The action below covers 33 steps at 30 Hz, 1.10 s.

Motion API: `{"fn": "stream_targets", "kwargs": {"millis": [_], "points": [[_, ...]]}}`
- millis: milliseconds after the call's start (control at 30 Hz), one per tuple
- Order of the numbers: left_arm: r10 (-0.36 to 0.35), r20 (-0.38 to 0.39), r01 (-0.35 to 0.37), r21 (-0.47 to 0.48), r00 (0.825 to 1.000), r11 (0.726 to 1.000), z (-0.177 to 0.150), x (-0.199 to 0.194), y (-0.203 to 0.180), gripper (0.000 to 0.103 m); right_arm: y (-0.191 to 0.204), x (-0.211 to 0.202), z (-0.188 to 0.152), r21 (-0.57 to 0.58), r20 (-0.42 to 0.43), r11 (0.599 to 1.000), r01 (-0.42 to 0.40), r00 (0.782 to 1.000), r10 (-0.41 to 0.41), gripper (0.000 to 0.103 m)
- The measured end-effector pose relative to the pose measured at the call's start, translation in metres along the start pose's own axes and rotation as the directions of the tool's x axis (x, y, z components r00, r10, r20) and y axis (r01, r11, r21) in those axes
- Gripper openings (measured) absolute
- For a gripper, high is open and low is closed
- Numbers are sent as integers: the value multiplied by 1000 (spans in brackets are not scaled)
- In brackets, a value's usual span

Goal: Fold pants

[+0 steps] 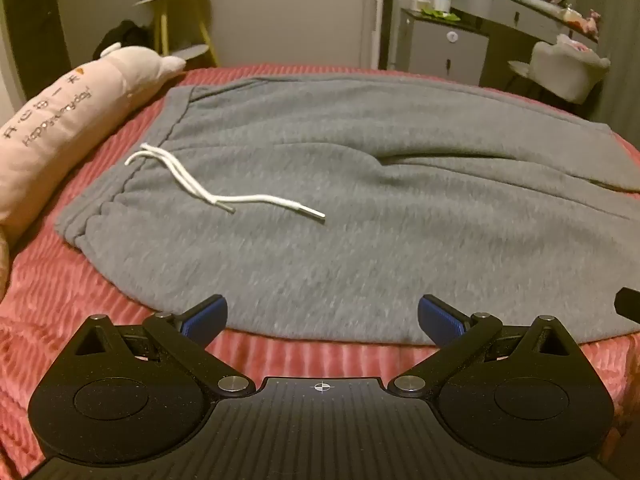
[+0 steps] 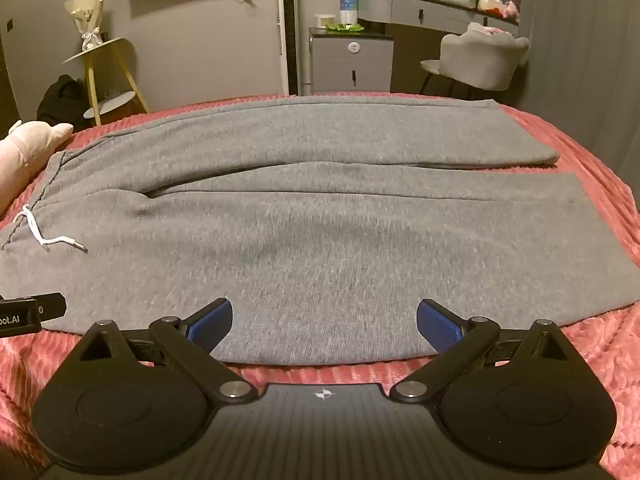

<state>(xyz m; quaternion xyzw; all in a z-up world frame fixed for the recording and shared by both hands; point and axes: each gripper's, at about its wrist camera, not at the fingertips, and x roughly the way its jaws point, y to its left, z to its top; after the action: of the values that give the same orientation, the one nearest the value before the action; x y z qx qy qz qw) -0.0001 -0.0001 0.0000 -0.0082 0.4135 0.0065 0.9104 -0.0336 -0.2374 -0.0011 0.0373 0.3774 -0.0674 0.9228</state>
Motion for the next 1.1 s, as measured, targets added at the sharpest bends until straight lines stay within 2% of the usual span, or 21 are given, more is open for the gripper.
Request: {"fn": "stream_targets", "kwargs": {"millis": [67,1100], "points": [[17,9,-17,14,1000,1000,0,0,-1,103,1,0,0,6,-1,1000,-3,1000,3,99],[7,-13,-7,6,1000,1000,-4,3,0,103,-3,-1,-1,20,4,1000,-4,1000,4,99]]}}
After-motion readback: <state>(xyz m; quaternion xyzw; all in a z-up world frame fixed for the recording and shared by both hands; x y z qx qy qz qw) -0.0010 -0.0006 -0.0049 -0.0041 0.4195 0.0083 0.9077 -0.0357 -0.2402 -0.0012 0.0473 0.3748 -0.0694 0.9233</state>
